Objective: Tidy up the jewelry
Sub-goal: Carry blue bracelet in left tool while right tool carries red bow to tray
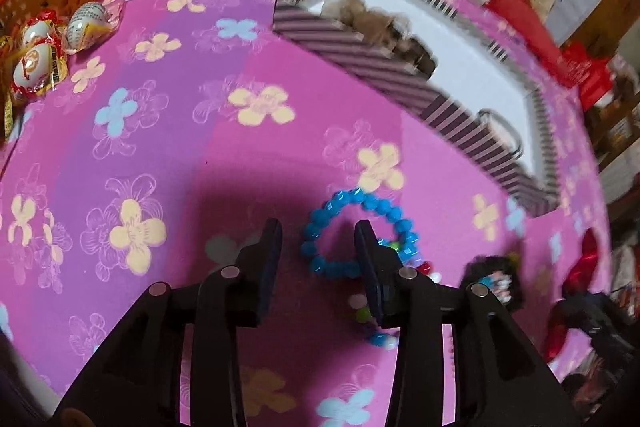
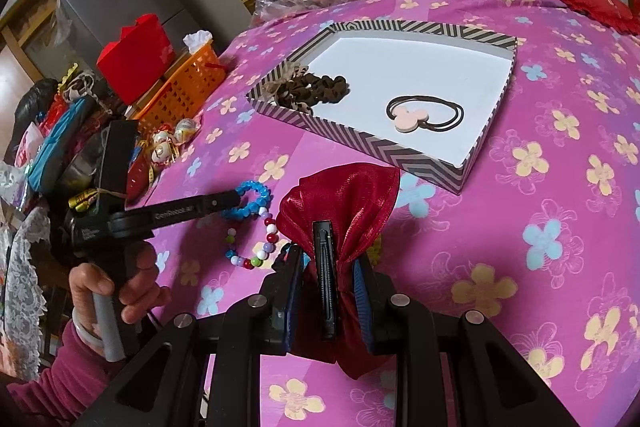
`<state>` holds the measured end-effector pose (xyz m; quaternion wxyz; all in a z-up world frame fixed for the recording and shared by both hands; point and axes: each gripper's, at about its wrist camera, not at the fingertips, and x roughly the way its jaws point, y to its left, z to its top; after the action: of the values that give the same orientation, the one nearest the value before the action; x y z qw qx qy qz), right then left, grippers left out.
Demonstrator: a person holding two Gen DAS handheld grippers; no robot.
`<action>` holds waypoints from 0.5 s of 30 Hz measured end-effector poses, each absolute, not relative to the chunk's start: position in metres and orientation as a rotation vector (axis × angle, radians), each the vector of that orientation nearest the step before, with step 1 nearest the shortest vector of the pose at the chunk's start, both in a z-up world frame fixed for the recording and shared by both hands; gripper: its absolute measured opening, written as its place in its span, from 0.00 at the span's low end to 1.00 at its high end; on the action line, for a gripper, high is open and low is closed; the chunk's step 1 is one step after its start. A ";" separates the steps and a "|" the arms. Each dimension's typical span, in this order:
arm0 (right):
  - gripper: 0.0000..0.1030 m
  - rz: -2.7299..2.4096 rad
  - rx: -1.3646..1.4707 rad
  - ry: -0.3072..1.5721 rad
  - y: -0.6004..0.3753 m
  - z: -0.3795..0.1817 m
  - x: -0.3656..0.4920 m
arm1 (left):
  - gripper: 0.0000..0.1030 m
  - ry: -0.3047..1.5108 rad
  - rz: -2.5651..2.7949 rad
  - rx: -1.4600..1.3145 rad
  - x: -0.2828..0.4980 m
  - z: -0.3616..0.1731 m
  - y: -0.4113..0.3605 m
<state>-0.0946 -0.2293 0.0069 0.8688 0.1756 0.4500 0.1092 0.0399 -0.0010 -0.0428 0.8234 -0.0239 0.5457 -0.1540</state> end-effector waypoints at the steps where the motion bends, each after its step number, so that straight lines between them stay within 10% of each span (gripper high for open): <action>1: 0.23 0.229 0.368 0.940 -0.229 0.008 -0.095 | 0.36 1.161 -0.321 -0.030 0.039 -0.043 -0.003; 4: 0.23 0.229 0.367 0.932 -0.230 0.010 -0.094 | 0.33 1.150 -0.310 0.015 0.037 -0.045 -0.009; 6: 0.23 0.230 0.369 0.925 -0.231 0.012 -0.095 | 0.11 1.158 -0.309 0.016 0.038 -0.046 -0.008; 15: 0.23 0.229 0.375 0.908 -0.234 0.018 -0.096 | 0.07 1.155 -0.423 -0.191 0.038 -0.022 0.009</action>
<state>-0.0960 -0.2340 0.0183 0.8754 0.1798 0.4351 0.1097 0.0378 0.0085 -0.0217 0.8124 -0.0895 0.5410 -0.1980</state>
